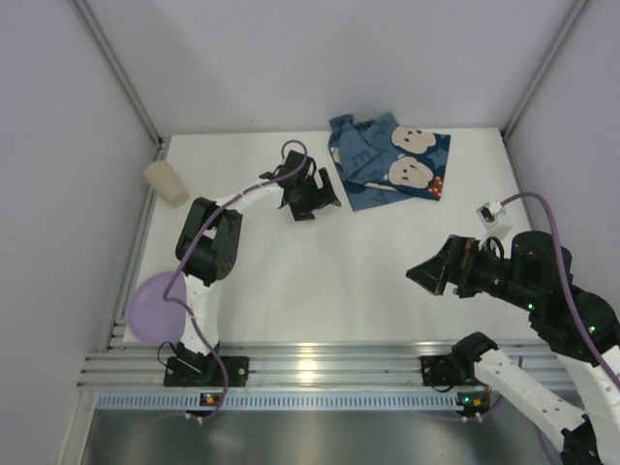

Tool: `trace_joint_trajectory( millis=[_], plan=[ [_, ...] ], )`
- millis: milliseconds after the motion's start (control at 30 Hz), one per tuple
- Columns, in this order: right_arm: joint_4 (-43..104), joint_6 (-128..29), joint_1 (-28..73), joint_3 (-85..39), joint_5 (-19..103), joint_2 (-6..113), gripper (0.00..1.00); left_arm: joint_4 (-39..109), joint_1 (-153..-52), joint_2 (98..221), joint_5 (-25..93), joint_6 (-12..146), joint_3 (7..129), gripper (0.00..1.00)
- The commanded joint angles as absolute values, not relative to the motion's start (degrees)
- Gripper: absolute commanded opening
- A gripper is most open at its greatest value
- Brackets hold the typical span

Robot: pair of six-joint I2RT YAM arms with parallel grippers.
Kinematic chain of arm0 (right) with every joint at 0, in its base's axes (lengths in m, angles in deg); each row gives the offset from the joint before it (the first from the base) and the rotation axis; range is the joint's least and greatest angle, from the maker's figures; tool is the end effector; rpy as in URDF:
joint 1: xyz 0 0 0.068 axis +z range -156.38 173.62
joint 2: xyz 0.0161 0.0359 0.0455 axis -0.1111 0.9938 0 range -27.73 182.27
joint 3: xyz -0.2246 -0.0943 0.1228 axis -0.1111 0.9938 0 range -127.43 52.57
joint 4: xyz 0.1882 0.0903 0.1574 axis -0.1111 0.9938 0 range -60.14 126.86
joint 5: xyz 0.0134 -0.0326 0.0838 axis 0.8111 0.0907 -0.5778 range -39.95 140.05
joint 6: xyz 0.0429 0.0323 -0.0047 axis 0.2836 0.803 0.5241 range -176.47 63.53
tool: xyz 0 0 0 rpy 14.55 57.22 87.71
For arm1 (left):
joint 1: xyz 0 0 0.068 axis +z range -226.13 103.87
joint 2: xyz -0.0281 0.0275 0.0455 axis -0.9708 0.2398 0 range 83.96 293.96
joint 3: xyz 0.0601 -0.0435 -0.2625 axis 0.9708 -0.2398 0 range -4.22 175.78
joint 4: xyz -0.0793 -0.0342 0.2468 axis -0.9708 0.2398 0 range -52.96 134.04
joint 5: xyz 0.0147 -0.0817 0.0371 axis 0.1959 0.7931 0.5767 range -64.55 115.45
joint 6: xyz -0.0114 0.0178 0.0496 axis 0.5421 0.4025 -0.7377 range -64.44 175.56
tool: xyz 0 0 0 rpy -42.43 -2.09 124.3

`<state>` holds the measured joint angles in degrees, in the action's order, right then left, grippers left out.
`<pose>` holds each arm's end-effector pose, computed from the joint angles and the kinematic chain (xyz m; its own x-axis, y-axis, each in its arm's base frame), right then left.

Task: Set the dinner table for one person

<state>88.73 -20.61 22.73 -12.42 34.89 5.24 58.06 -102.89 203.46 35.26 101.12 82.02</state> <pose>0.0575 0.0428 0.3890 -0.7143 0.2494 -0.6539 -0.3146 0.7202 0.6184 0.4004 -0.2087 0.1705 -0.8878 -0.3401 -0.3100 -0.1446 0.8458 -0.5136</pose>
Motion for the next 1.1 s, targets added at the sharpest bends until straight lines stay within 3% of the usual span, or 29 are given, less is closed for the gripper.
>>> trace_joint_trajectory(
  millis=[0, 467, 567, 600, 700, 733, 833, 967, 1067],
  plan=[
    [92.6, -22.5, 23.3, -16.6, 41.2, 6.6, 1.0, 51.8, -104.8, 207.8, 40.0, 105.7, 88.8, 0.96],
    [93.9, -26.9, 23.2, -20.0, 46.8, 17.5, 1.0, 57.3, -109.3, 229.5, 45.2, 108.2, 111.2, 0.91],
    [93.7, -28.4, 23.2, -20.6, 47.2, 19.3, 1.0, 59.0, -110.0, 233.0, 46.5, 108.7, 117.5, 0.76],
    [93.7, -28.7, 23.1, -20.7, 47.3, 19.5, 1.0, 59.0, -110.1, 233.5, 46.6, 108.8, 118.1, 0.61],
    [93.3, -29.9, 22.5, -20.6, 47.4, 20.5, 1.0, 59.0, -109.8, 234.0, 46.8, 108.9, 118.7, 0.4],
    [92.9, -30.2, 22.4, -20.4, 47.4, 20.7, 1.0, 59.1, -109.7, 233.9, 46.8, 108.8, 118.7, 0.22],
    [91.1, -31.6, 21.4, -19.6, 46.4, 21.6, 1.0, 61.1, -109.0, 232.4, 47.1, 107.7, 118.4, 0.0],
    [87.7, -32.9, 19.7, -17.9, 43.8, 25.4, 1.0, 64.4, -106.9, 225.7, 44.9, 102.6, 112.3, 0.0],
    [83.0, -32.7, 18.5, -16.0, 40.8, 28.6, 1.0, 64.5, -103.0, 216.9, 43.4, 99.7, 97.8, 0.0]
  ],
)
